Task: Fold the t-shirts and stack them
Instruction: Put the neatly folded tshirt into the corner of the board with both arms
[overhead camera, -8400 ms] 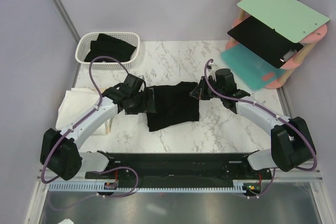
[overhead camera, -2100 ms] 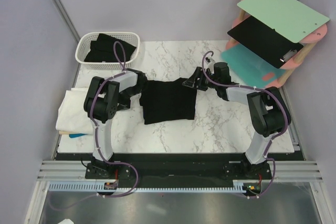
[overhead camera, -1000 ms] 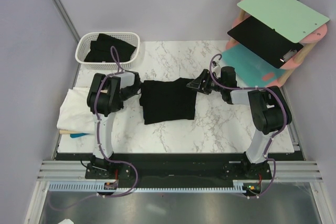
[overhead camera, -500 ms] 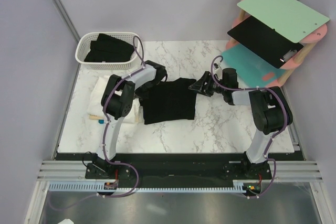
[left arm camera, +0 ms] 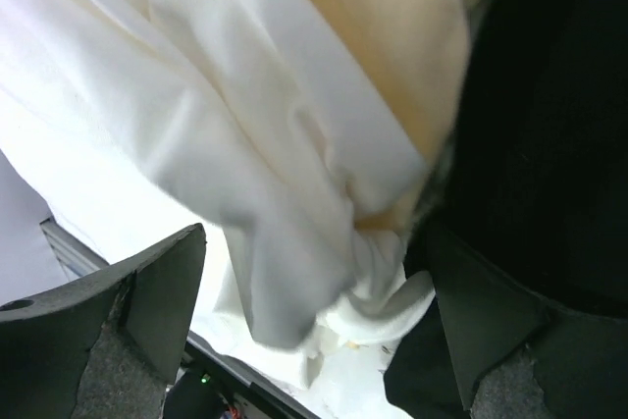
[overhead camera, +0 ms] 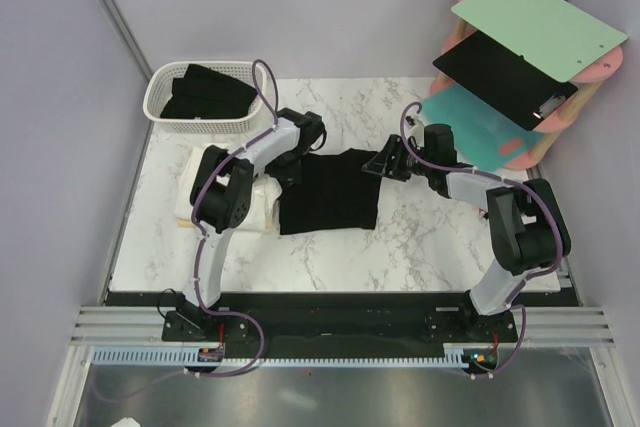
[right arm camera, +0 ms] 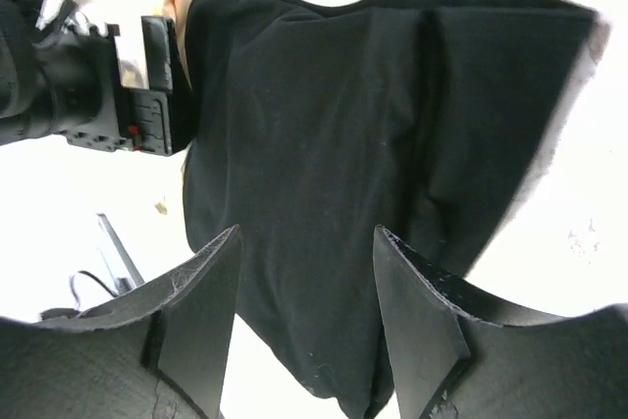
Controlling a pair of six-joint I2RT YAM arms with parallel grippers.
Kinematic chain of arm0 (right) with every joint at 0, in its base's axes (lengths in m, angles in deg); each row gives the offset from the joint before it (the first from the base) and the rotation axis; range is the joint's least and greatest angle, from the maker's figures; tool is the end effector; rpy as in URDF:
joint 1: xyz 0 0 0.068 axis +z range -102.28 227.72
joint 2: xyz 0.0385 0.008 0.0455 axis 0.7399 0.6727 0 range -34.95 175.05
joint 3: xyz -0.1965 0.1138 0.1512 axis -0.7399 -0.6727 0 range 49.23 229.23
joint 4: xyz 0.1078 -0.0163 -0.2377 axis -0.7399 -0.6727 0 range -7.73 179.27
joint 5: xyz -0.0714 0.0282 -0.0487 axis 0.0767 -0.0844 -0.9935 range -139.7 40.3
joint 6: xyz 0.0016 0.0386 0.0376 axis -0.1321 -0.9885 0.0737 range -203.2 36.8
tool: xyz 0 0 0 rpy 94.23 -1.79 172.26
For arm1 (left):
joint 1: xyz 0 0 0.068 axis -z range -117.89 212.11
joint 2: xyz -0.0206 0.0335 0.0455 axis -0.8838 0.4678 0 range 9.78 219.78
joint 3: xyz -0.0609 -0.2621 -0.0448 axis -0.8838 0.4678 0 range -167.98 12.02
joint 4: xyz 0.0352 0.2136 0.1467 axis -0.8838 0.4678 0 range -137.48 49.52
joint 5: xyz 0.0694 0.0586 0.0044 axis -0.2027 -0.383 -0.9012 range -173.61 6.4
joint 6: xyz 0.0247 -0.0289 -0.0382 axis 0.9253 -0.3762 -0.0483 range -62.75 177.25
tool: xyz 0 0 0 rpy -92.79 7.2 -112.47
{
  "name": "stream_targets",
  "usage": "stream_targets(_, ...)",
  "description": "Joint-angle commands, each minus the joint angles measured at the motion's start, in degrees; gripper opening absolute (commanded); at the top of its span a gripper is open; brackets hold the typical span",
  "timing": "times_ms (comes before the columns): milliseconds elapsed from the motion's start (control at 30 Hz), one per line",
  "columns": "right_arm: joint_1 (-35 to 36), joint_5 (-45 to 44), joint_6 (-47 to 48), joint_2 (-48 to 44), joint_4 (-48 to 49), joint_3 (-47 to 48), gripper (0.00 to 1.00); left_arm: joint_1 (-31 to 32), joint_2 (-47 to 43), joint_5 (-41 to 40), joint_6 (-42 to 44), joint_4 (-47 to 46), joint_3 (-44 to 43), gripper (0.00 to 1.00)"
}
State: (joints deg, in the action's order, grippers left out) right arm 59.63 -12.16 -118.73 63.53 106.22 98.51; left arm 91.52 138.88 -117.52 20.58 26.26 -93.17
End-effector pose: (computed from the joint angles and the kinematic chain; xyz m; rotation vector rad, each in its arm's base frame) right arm 0.3389 0.0936 0.1738 0.0466 2.2330 1.1699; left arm 0.3765 -0.1895 0.1712 -0.1208 2.8107 0.8216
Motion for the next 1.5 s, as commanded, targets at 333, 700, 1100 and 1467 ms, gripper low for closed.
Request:
stream_targets(333, 11.12, -8.35, 8.55, 5.58, -11.94, 11.72, 0.00, 1.79, -15.62, -4.67, -5.26, 0.09, 7.62, 1.00)
stream_targets(700, 11.13, -22.40, 12.50, 12.00, -25.12, 13.92, 0.00, 6.00, -26.35, -0.75, 0.79, -12.36, 15.52, 1.00)
stream_targets(1100, 7.79, -30.50, 14.17, 9.72, -29.25, 11.28, 0.00, 6.72, -28.64, 23.71, 5.29, -40.41, 27.66, 1.00)
stream_targets(1467, 4.36, -29.63, 14.00, 7.78, -29.26, 5.57, 0.00, 6.80, -25.04, 30.91, 0.98, -50.53, 33.12, 1.00)
